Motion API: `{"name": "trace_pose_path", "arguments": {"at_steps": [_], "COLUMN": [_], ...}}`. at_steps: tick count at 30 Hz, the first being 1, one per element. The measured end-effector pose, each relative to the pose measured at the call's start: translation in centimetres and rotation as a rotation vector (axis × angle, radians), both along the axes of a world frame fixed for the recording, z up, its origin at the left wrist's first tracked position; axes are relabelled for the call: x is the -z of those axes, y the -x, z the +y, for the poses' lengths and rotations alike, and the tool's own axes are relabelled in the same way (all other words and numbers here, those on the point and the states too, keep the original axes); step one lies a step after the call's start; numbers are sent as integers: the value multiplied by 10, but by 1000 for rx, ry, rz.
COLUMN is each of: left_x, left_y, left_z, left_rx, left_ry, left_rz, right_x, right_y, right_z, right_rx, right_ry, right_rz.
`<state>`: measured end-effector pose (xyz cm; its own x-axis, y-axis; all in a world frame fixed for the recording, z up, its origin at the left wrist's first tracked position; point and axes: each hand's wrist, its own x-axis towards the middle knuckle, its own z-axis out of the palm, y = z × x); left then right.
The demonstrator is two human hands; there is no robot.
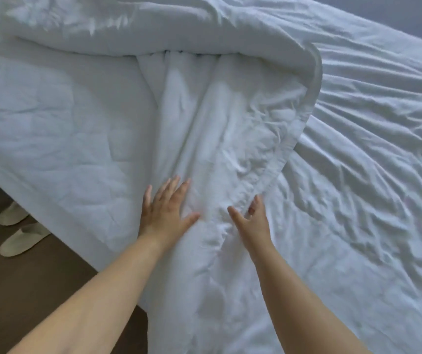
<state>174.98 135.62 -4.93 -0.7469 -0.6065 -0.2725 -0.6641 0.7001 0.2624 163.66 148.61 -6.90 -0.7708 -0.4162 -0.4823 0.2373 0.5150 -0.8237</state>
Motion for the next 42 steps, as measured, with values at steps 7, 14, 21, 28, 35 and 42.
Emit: {"name": "trace_pose_path", "arguments": {"at_steps": [7, 14, 21, 28, 35, 42], "left_x": [35, 27, -38, -80, -14, -35], "left_y": [13, -1, -48, -1, 20, -3], "left_z": [-26, -76, -209, -257, -245, -292], "left_rx": [158, 362, -125, 32, 95, -213], "left_ry": [-78, -302, -517, -262, 47, -275], "left_rz": [-290, -242, 397, 215, -32, 273], "right_x": [11, -7, -48, -50, -9, -11], "right_y": [33, 20, -64, -162, -186, -135], "right_z": [-40, -110, -203, -269, -231, -220], "right_rx": [241, 319, 56, -298, -380, 143], "right_ry": [65, -8, -73, -154, -279, -66], "right_rz": [-164, 103, 483, 479, 486, -65]}}
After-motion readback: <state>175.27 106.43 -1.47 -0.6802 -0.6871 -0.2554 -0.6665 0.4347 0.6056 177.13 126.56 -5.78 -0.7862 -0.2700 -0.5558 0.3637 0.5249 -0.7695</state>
